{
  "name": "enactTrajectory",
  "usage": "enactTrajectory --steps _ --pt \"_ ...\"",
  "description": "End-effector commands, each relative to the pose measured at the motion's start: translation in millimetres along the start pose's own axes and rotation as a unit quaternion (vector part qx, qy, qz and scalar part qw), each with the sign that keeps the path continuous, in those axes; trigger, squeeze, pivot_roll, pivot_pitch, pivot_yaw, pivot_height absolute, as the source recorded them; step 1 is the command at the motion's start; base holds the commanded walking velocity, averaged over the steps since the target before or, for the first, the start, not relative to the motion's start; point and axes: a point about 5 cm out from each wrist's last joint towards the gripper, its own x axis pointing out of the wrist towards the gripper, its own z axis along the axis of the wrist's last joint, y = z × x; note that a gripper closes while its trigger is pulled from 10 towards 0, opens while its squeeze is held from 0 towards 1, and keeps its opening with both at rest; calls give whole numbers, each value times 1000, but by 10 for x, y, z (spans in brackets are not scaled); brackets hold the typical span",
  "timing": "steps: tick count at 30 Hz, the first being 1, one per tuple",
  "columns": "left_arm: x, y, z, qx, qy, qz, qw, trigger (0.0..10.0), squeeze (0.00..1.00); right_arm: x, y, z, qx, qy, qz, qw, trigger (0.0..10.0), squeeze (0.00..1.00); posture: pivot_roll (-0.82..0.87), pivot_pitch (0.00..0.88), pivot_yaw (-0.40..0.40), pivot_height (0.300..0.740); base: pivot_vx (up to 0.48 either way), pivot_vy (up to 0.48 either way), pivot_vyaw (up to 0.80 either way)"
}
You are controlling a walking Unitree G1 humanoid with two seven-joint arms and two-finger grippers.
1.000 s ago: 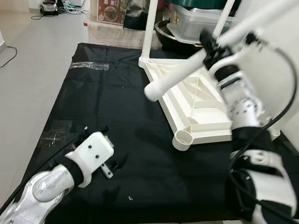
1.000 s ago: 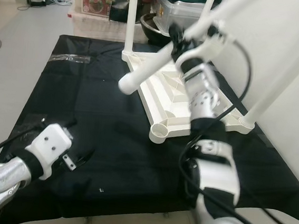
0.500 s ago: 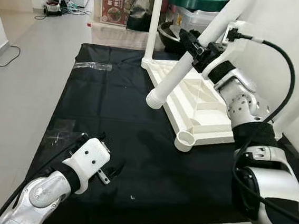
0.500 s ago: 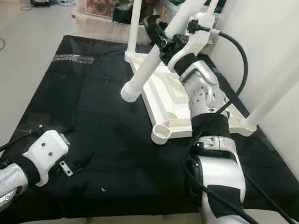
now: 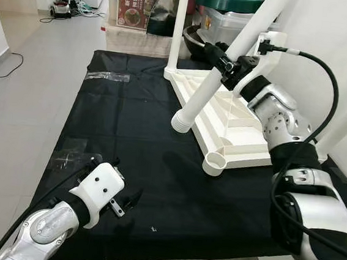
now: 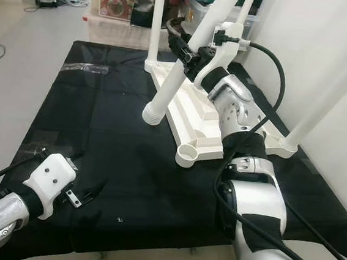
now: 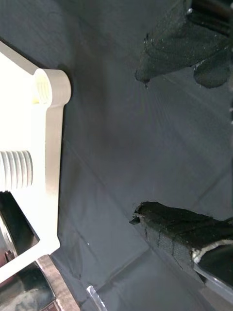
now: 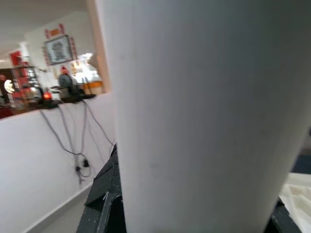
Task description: Building children table
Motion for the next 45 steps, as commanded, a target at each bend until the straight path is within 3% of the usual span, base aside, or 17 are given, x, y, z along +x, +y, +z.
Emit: enactTrajectory --steps 1,3,4,6,8,9,12,17,21,27,37,40,41,42,43,44,45 --pt "0 -20 -20 -10 -1 -6 1000 10000 0 22 -21 68 -21 -1 -14 1000 0 0 102 0 -121 740 0 0 0" --pt "0 -20 -20 -10 -1 -6 1000 10000 0 22 -21 68 -21 -1 -14 1000 0 0 102 0 -121 740 0 0 0" --pt "4 -17 -22 -10 -1 -6 1000 10000 0 21 -81 45 -14 9 -54 998 0 0 98 0 -120 740 0 0 0" --pt "15 -9 -24 -12 -3 -6 1000 10000 0 18 -231 26 50 8 -182 982 0 0 92 0 -116 740 0 0 0" --pt "15 -9 -24 -12 -3 -6 1000 10000 0 18 -231 26 50 8 -182 982 0 0 92 0 -116 740 0 0 0" --pt "37 -37 -36 -12 -2 -12 1000 10000 0 11 -319 15 164 -12 -274 948 0 0 93 0 -113 740 0 0 0" --pt "48 -64 -46 -12 -2 -17 1000 10000 0 44 -302 10 216 -24 -290 932 0 0 93 0 -113 740 0 0 0" --pt "47 -74 -43 -15 -3 -18 1000 10000 0 103 -239 0 237 -26 -287 928 0 0 100 0 -120 740 0 0 0" --pt "34 -77 -61 -17 0 -17 1000 10000 0 77 -273 -88 236 -1 -375 897 0 0 101 0 -123 740 0 0 0" --pt "39 -110 -62 -21 -1 -19 1000 10000 0 1 -325 -208 227 18 -439 869 0 0 111 0 -131 740 0 0 0" --pt "46 -109 -63 -20 -1 -25 999 10000 0 3 -309 -244 225 26 -447 866 0 0 107 0 -124 740 0 0 0" --pt "58 -94 -73 -13 1 -28 1000 10000 0 55 -255 -230 221 27 -425 877 0 0 107 0 -124 740 0 0 0" --pt "62 -80 -79 -6 4 -29 1000 10000 0 114 -190 -218 212 25 -396 893 0 0 105 0 -119 740 0 0 0" --pt "62 -80 -79 -6 4 -29 1000 10000 0 114 -190 -218 212 25 -396 893 0 0 105 0 -119 740 0 0 0" --pt "65 -67 -84 0 6 -30 1000 10000 0 178 -115 -205 201 23 -368 908 0 0 105 0 -119 740 0 0 0" --pt "65 -67 -84 0 6 -30 1000 10000 0 178 -115 -205 201 23 -368 908 0 0 105 0 -119 740 0 0 0" --pt "80 -42 -84 3 7 -27 1000 10000 0 239 -24 -215 203 26 -337 919 0 0 105 0 -119 740 0 0 0"
